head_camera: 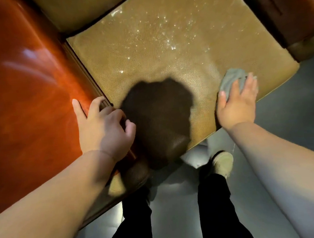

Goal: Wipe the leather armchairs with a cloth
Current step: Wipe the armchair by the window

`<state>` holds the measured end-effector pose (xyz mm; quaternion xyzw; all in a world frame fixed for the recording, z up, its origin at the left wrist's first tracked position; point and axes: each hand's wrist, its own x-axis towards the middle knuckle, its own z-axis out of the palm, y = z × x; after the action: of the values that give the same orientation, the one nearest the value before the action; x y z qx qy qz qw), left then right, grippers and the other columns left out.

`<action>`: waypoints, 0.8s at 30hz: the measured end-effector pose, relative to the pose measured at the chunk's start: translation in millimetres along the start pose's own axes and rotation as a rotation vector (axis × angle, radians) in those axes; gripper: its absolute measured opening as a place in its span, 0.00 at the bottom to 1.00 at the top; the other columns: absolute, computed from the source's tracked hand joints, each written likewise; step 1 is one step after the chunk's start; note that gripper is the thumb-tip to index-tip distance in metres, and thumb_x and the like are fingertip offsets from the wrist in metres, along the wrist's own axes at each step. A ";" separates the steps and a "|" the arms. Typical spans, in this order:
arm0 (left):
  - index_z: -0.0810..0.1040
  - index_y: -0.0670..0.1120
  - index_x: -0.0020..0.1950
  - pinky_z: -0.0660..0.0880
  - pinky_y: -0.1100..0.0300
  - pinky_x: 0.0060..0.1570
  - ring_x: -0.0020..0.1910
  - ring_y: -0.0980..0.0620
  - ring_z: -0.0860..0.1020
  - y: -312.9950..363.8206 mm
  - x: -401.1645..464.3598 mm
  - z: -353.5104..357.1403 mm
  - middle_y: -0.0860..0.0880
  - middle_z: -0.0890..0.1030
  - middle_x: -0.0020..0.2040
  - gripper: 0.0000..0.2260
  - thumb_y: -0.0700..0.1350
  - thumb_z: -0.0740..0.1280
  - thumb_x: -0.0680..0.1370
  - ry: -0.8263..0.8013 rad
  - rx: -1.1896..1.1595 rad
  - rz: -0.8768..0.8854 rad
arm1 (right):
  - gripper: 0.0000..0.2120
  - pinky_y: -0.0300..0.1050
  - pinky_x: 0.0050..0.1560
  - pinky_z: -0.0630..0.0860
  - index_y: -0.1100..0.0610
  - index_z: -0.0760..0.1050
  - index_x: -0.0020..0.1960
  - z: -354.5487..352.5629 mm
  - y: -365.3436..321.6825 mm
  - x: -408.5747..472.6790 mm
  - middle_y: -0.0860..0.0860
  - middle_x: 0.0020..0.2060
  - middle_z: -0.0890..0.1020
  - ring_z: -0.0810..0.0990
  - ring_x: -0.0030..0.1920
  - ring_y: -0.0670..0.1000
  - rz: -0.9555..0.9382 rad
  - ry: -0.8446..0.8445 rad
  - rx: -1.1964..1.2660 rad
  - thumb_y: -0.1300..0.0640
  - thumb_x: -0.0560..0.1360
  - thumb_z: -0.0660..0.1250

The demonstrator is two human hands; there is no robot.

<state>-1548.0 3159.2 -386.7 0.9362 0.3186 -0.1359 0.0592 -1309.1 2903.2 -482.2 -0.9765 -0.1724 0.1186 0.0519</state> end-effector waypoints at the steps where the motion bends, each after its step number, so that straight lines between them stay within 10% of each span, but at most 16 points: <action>1: 0.83 0.53 0.45 0.46 0.26 0.78 0.74 0.42 0.69 2.4 0.4 -3.4 0.54 0.84 0.48 0.17 0.59 0.57 0.79 -0.006 0.028 -0.005 | 0.33 0.67 0.81 0.46 0.62 0.63 0.79 -0.9 -13.1 -6.3 0.68 0.82 0.50 0.46 0.82 0.70 0.010 -0.014 0.001 0.43 0.82 0.47; 9: 0.85 0.52 0.48 0.45 0.28 0.79 0.74 0.42 0.69 3.3 -4.2 -9.5 0.53 0.86 0.52 0.21 0.60 0.55 0.79 -0.032 0.065 -0.014 | 0.30 0.64 0.80 0.53 0.61 0.69 0.78 18.4 -41.5 -27.6 0.64 0.80 0.62 0.58 0.81 0.67 -0.929 -0.153 -0.020 0.49 0.80 0.66; 15: 0.86 0.49 0.50 0.45 0.30 0.80 0.75 0.44 0.68 12.0 -1.5 -16.1 0.53 0.86 0.54 0.21 0.56 0.55 0.80 -0.060 0.035 -0.087 | 0.39 0.58 0.82 0.40 0.59 0.43 0.85 -1.2 -77.0 36.7 0.64 0.82 0.41 0.42 0.83 0.65 -0.259 -0.089 0.023 0.52 0.80 0.57; 19: 0.86 0.49 0.50 0.44 0.31 0.81 0.77 0.45 0.68 15.7 -0.6 -20.4 0.53 0.85 0.55 0.21 0.55 0.54 0.80 -0.073 -0.009 -0.109 | 0.37 0.62 0.80 0.32 0.45 0.49 0.84 2.2 -105.3 -2.6 0.52 0.83 0.36 0.36 0.81 0.66 -0.754 -0.264 -0.070 0.48 0.79 0.60; 24: 0.85 0.49 0.46 0.45 0.31 0.80 0.75 0.43 0.70 11.7 0.5 -15.8 0.53 0.85 0.50 0.17 0.53 0.57 0.79 -0.051 -0.018 -0.098 | 0.27 0.60 0.82 0.46 0.54 0.68 0.79 1.8 -77.1 33.0 0.58 0.83 0.54 0.51 0.83 0.63 -1.015 -0.261 -0.108 0.46 0.83 0.61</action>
<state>-1537.1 3153.4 -371.4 0.9152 0.3636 -0.1598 0.0689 -1304.4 2986.9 -480.0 -0.7487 -0.6344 0.1900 0.0306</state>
